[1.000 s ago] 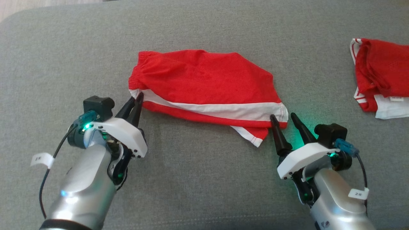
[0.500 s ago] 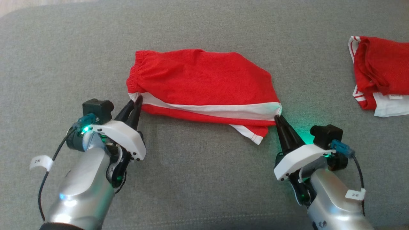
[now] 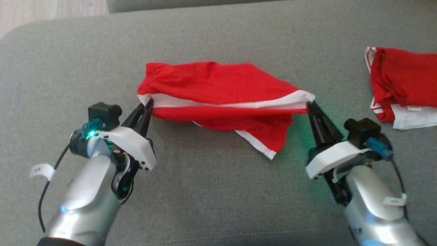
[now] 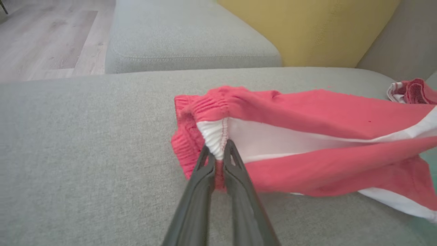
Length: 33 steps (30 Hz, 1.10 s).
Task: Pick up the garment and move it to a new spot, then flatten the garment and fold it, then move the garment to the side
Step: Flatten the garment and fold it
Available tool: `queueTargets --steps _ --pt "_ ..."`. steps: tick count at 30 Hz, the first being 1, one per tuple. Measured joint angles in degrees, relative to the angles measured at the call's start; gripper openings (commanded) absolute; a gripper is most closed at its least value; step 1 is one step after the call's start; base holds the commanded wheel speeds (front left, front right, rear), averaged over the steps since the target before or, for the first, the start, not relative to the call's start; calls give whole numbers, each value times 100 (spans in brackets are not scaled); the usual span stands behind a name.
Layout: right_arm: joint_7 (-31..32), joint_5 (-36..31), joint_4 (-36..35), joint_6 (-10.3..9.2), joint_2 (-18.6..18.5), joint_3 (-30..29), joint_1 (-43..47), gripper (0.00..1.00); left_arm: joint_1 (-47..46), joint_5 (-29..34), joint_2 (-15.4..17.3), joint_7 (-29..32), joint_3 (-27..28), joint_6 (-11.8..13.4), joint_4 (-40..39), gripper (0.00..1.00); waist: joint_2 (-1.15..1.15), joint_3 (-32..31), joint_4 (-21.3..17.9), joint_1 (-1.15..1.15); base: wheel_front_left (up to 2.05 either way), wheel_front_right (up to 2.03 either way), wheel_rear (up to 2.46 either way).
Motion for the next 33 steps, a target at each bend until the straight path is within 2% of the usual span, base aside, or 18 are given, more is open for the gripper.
queueTargets --steps 7,16,20,24,29,33 --pt "140 -297 -710 0 -392 -63 81 0 1 69 216 137 -51 107 -649 0 0 -392 -15 0 0 0 0" --pt "1076 -174 -2069 0 -1115 -63 -87 0 -2 211 536 571 -124 309 -1917 0 0 -1005 -13 0 0 0 0" --pt "1901 49 -2784 0 -1553 -51 -179 0 -2 263 698 813 -112 494 -2630 0 0 -1227 -7 0 0 0 0" --pt "2754 191 -3702 0 -1870 -336 -136 0 19 499 993 1127 -132 709 -3429 0 0 -1367 -11 0 0 0 0" --pt "3917 531 -4889 0 -1981 -915 196 0 498 502 1346 1667 -114 962 -4631 0 0 -1395 -58 0 0 0 0" --pt "4640 877 -5460 0 -1906 -1190 547 0 697 427 1579 2029 -46 1053 -5190 0 0 -1288 -91 0 0 0 0"
